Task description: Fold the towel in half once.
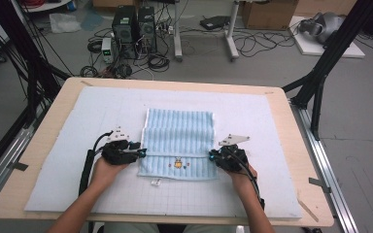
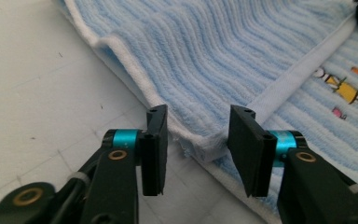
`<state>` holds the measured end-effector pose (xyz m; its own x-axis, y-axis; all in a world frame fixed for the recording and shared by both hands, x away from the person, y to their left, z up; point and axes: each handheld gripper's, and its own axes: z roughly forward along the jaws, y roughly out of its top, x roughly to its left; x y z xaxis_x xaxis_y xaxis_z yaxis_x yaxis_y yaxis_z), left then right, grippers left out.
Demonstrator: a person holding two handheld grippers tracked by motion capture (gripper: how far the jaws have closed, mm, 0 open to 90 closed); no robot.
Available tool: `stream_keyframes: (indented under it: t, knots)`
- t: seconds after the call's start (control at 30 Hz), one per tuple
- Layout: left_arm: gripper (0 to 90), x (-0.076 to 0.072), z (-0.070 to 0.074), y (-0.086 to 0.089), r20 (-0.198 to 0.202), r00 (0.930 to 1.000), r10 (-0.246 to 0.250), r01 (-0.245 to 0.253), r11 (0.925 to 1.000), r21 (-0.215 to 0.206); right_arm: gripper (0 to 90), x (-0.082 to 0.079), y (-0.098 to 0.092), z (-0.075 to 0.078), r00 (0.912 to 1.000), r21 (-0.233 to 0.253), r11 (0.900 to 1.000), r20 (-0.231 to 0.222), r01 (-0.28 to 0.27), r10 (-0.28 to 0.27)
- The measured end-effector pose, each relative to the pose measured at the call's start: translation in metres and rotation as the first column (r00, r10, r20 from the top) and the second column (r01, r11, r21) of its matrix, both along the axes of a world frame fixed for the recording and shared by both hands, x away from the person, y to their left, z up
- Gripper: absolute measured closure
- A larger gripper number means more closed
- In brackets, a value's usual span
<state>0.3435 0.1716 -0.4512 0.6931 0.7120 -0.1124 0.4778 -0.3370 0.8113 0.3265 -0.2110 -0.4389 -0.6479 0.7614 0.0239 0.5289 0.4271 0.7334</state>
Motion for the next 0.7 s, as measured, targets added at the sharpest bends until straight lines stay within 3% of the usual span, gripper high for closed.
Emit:
stream_keyframes:
  t: [0.13, 0.23, 0.43, 0.7]
  knots:
    - [73.4, -0.002, 0.0, -0.004, 0.019, 0.9995, -0.025, 0.024, 0.999, 0.037, 80.4, 0.0, 0.0, 0.0, 1.0, 0.0, 1.0, 0.001, -0.001, 0.001]
    - [82.2, -0.003, 0.001, -0.006, 0.024, 0.9992, -0.031, 0.03, 0.9989, 0.036, 80.2, 0.0, 0.0, 0.0, 1.0, 0.001, 1.0, 0.001, 0.0, 0.0]
    - [83.0, -0.004, 0.004, -0.001, 0.019, 0.9993, -0.032, 0.033, 0.9982, -0.05, 78.7, 0.0, -0.003, 0.002, 0.9999, 0.024, 1.0, 0.008, 0.012, -0.012]
    - [82.8, -0.01, 0.015, 0.007, 0.041, 0.9983, -0.04, 0.045, 0.9896, -0.136, 80.3, -0.004, -0.002, 0.008, 0.9997, 0.038, 0.999, 0.023, 0.002, -0.003]
